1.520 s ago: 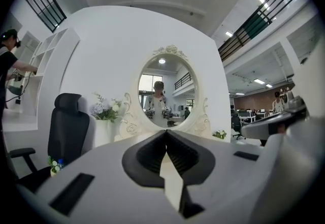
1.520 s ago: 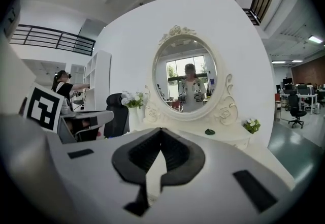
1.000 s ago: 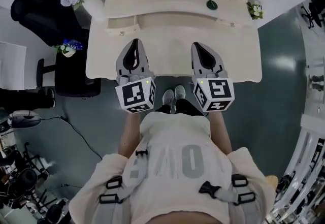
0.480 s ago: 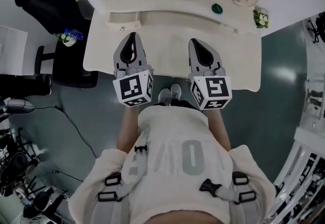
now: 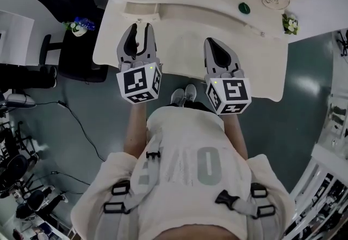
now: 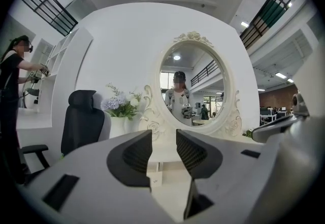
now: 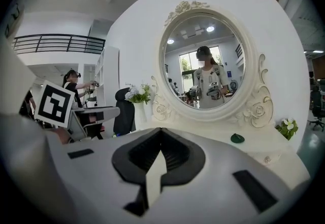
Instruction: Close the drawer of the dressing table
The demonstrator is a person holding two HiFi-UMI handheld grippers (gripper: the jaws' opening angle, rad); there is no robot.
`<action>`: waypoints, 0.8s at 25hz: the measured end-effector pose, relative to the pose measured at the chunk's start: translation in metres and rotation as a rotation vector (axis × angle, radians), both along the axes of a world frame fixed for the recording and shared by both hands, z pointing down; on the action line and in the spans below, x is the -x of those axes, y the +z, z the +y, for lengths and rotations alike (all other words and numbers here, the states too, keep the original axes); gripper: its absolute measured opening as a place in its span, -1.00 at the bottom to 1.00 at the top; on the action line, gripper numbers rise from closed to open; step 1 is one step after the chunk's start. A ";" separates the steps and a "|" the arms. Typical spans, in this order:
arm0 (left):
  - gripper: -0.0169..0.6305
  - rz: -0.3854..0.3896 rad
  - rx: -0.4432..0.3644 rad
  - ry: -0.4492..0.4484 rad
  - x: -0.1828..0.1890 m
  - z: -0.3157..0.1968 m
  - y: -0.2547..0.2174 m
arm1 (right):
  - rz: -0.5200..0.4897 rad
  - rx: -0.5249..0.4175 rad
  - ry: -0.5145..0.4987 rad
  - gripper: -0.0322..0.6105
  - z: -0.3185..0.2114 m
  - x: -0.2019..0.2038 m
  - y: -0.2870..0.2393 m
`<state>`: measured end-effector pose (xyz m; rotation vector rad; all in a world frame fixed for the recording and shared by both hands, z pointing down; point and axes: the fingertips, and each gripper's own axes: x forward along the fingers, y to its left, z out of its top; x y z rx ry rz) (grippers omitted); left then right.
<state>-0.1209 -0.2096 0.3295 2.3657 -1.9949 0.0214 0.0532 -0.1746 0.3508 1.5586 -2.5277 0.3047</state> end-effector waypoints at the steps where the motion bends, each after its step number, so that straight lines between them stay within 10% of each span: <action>1: -0.51 0.012 0.002 -0.003 0.004 -0.002 0.001 | 0.001 0.001 -0.008 -0.87 -0.001 0.003 0.000; 9: -0.14 0.030 0.167 -0.008 0.040 -0.046 0.062 | 0.016 0.044 -0.050 -0.87 -0.001 0.020 0.013; 20: -0.14 -0.069 0.449 -0.073 0.082 -0.093 0.185 | 0.056 0.124 -0.053 -0.87 -0.005 0.020 0.040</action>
